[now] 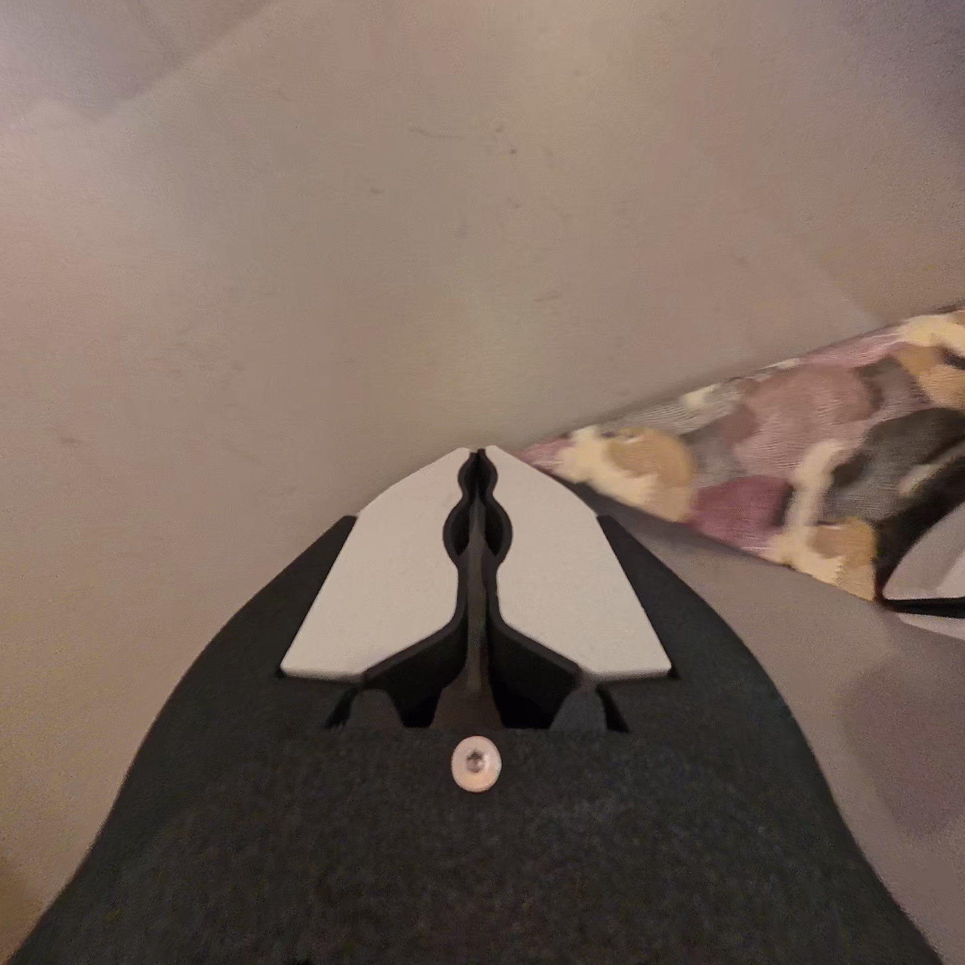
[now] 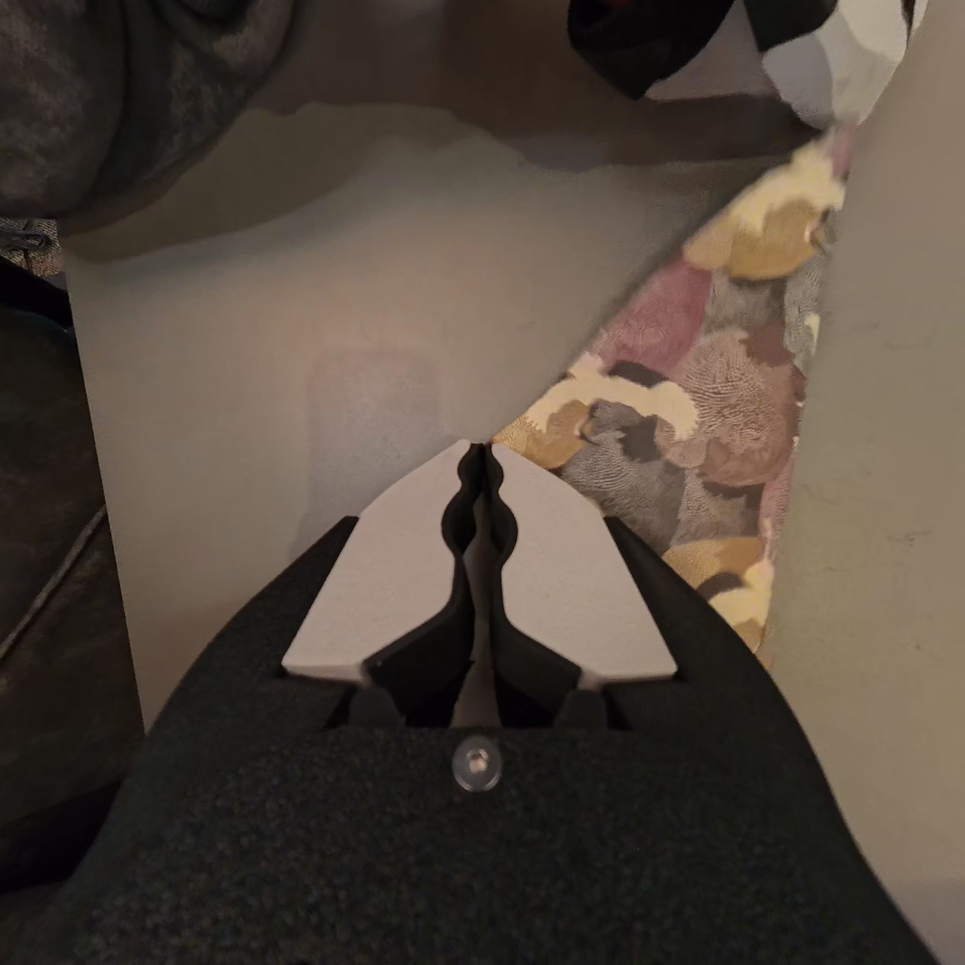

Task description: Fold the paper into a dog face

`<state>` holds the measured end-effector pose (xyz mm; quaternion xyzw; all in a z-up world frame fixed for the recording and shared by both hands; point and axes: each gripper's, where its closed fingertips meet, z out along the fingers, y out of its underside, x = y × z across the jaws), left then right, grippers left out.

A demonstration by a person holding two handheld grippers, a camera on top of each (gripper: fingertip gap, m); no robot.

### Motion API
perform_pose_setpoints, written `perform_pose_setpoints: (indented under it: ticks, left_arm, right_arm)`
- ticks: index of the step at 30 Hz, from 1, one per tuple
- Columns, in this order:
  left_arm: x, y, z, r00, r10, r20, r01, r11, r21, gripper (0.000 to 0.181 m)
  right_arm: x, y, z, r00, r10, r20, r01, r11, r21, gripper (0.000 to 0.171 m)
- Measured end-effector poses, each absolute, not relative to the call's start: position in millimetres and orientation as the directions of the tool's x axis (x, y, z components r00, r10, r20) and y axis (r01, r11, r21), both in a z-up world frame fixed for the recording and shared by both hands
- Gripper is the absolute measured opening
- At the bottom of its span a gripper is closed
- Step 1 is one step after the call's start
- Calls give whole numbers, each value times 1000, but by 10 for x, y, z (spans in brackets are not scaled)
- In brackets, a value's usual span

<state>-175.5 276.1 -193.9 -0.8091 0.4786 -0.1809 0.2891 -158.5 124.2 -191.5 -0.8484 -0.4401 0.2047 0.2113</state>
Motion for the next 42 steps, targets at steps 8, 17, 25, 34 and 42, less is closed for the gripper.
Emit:
perform_pose_setpoints:
  ticks: [8, 17, 25, 34, 42]
  left_arm:
    - [-1756, 2653, -1480, 414, -908, 71, -582, -324, -746, 0]
    - [-1234, 1995, -1695, 180, -960, 215, -653, -280, -703, 0]
    - [-1028, 1807, -1867, 77, -968, 238, -732, -218, -646, 0]
    - [-997, 1928, -1923, 114, -954, 276, -739, -267, -619, 0]
    - [-1020, 2098, -1924, 133, -953, 273, -733, -279, -621, 0]
  right_arm:
    - [-1583, 1244, -1917, 528, 832, -167, 657, -525, -541, 0]
    - [-1581, 1245, -1922, 530, 831, -167, 656, -527, -541, 0]
    - [-1577, 1246, -1926, 531, 830, -172, 652, -530, -542, 0]
    - [-1577, 1250, -1933, 532, 826, -186, 643, -537, -547, 0]
    - [-1578, 1254, -1939, 533, 826, -180, 646, -536, -543, 0]
